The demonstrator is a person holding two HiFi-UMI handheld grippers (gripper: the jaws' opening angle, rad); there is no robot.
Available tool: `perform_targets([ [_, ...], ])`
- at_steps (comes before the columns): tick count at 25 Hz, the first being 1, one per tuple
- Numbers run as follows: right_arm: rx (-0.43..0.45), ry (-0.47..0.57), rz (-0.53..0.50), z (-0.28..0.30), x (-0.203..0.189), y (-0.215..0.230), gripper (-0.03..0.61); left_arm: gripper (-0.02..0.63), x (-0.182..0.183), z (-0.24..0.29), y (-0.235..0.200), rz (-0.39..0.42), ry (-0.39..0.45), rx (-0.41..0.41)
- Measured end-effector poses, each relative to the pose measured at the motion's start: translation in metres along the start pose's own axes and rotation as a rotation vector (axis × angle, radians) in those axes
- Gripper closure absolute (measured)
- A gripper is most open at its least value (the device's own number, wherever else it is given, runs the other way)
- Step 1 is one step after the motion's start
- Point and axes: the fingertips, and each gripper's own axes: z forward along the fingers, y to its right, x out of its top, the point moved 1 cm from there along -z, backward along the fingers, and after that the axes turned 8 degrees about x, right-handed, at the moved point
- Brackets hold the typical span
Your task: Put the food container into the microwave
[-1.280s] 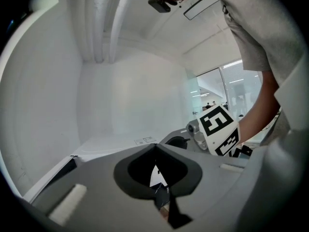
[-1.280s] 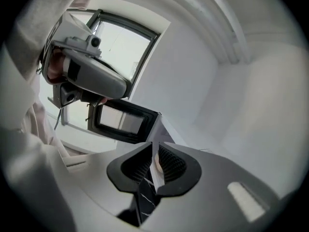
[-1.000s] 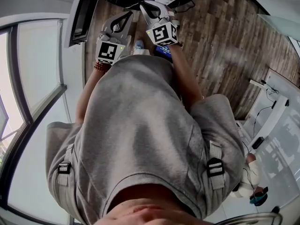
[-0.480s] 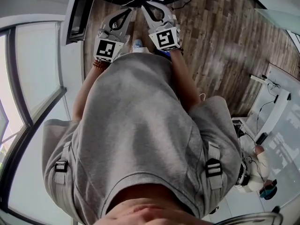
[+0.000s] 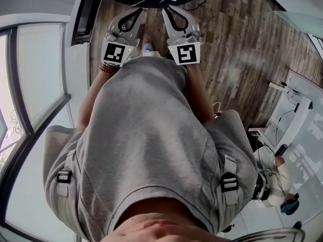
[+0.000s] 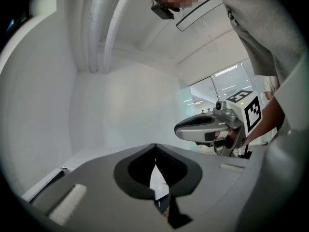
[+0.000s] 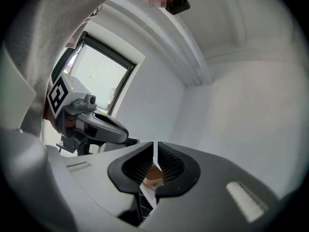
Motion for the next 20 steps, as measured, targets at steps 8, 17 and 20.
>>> perform_targets([
  [8,-0.081,0.015,-0.001,-0.024,0.016,0.019,0.555,0.612,0.011,0.001,0.000,0.005,0.027,0.019],
  [17,-0.124,0.009,-0.032,-0.042,0.023,0.028,0.565,0.612,0.005,0.005,0.007,0.002,0.030,0.011],
  [20,-0.136,0.041,-0.037,-0.045,0.029,0.029,0.566,0.612,0.006,0.006,0.010,0.009,0.029,0.005],
])
